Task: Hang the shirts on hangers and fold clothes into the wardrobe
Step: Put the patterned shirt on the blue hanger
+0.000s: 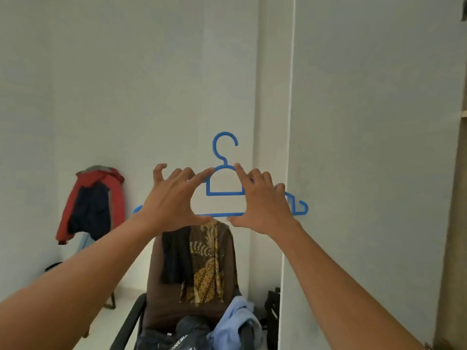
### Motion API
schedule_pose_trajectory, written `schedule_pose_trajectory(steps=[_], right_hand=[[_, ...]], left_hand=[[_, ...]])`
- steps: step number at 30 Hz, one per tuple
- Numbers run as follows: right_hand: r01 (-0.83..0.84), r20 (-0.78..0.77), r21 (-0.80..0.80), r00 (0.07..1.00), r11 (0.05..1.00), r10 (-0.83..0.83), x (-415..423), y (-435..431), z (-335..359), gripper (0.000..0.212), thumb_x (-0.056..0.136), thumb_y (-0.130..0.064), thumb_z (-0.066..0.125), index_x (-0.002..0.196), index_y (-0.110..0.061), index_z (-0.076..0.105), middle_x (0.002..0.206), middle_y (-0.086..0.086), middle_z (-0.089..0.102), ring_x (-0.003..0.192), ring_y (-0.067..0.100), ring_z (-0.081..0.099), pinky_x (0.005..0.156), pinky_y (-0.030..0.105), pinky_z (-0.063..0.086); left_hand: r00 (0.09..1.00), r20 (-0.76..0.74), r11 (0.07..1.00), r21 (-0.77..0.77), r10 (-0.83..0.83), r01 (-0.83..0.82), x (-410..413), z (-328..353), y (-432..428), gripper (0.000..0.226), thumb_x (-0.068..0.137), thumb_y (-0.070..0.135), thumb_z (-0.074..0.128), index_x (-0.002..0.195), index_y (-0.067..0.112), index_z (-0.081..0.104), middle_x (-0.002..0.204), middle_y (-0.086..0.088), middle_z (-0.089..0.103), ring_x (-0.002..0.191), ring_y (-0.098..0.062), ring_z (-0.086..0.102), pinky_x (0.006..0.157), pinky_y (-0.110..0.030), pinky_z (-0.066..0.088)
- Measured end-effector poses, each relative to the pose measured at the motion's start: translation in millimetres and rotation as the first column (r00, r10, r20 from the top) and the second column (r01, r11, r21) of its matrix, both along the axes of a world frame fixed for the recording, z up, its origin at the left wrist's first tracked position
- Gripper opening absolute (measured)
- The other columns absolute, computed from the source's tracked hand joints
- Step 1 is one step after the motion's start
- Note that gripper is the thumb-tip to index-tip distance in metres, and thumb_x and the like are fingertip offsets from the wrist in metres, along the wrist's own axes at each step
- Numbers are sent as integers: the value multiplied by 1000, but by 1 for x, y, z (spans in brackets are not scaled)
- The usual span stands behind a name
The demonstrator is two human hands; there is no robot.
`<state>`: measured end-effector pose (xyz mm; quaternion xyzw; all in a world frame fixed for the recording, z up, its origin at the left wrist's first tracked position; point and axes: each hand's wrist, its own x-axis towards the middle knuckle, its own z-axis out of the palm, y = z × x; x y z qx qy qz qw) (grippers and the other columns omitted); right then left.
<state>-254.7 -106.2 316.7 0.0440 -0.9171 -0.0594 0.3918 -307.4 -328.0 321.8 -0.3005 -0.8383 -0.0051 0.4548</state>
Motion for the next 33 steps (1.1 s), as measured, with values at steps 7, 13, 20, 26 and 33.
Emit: schedule_pose_trajectory(steps=[7,13,20,26,33], right_hand=[[-96,91,24,991,995,93,-91,-79,-53,121,71,-64,74,155,-27,-4,143,8,36,128,30,40,99,59,42],[-144,207,-80,965,986,157,-191,-78,-125,119,74,-61,73,155,-30,-9,145,8,32,133,30,36,106,61,37],[-116,374,-223,907,968,195,-300,-45,-213,119,75,-57,75,156,-33,-9,148,2,30,137,27,32,114,66,24],[-71,470,-285,859,956,204,-358,-22,-263,120,72,-54,77,157,-35,-5,144,0,34,133,25,36,113,66,25],[-14,465,-326,868,945,173,-419,3,-268,120,71,-55,79,157,-37,-3,143,2,34,133,26,35,113,63,24]], left_hand=[[985,109,991,17,131,-134,-67,-60,-78,109,60,83,65,151,38,24,109,5,57,103,-18,57,107,-56,23],[967,199,987,-20,159,-158,-161,-127,-80,108,58,81,64,150,38,25,103,7,56,96,-17,59,103,-54,27],[898,400,983,-71,186,-172,-269,-212,-41,107,62,84,54,151,41,14,111,8,52,104,-15,56,109,-56,22],[820,531,976,-95,215,-194,-324,-261,-12,105,67,79,62,153,41,15,116,7,48,110,-15,51,110,-52,16],[817,562,990,-42,133,-132,-390,-264,18,101,73,72,65,153,40,13,117,6,46,112,-16,48,111,-52,18]])
